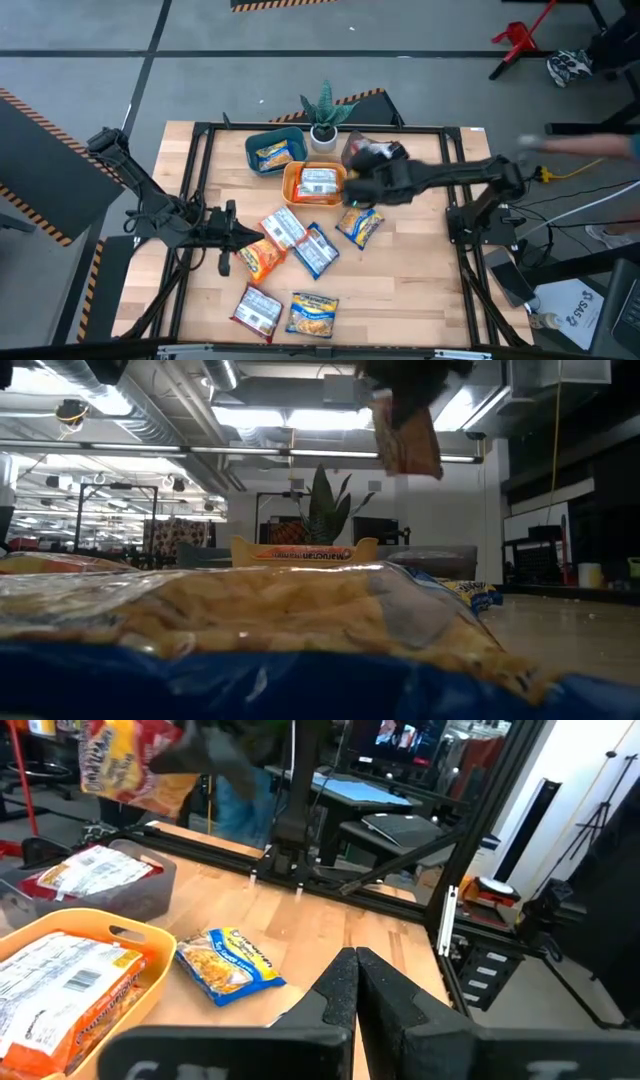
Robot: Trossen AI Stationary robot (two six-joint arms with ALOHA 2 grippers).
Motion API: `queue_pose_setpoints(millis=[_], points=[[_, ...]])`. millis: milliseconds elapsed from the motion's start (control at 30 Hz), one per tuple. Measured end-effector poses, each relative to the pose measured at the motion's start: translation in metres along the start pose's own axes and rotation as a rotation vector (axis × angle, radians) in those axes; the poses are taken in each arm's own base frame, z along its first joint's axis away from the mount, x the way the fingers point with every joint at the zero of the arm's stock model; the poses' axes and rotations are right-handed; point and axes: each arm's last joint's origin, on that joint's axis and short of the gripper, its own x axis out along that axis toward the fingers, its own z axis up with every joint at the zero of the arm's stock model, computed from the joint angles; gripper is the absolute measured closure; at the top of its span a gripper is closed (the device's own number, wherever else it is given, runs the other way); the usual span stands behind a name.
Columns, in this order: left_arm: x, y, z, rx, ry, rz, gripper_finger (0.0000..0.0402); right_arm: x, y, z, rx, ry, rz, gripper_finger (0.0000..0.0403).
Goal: Sort Maruchan noodles
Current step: Put the top red noodle pack into the black bin
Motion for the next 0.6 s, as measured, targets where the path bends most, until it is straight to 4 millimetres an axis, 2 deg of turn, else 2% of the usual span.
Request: queue_pose_setpoints(millis=[167,267,433,533,600], points=[[0.0,0.0,0.0,0.004,0.003,-0.002,0.0402,0.036,-0.027,-0.007,0.257,-0.026,0.089,0.0294],[0.0,0.0,-0.001,0.007,0.006,0.0,0.0402,0.062,-0.037,-0.014,0.43,-0.079,0.106,0.0294],[0.0,0.0,-0.001,0.011,0.01,0.001,0.0402,0.104,-0.032,-0.014,0.659,-0.177,0.224,0.0293],[0.0,0.0,-0.001,0.012,0.011,0.001,0.0402,0.124,-0.029,-0.019,0.692,-0.167,0.212,0.0293],[0.0,0.0,-0.001,0.012,0.011,0.002,0.0402,0.129,-0.028,-0.021,0.719,-0.158,0.192,0.0293]])
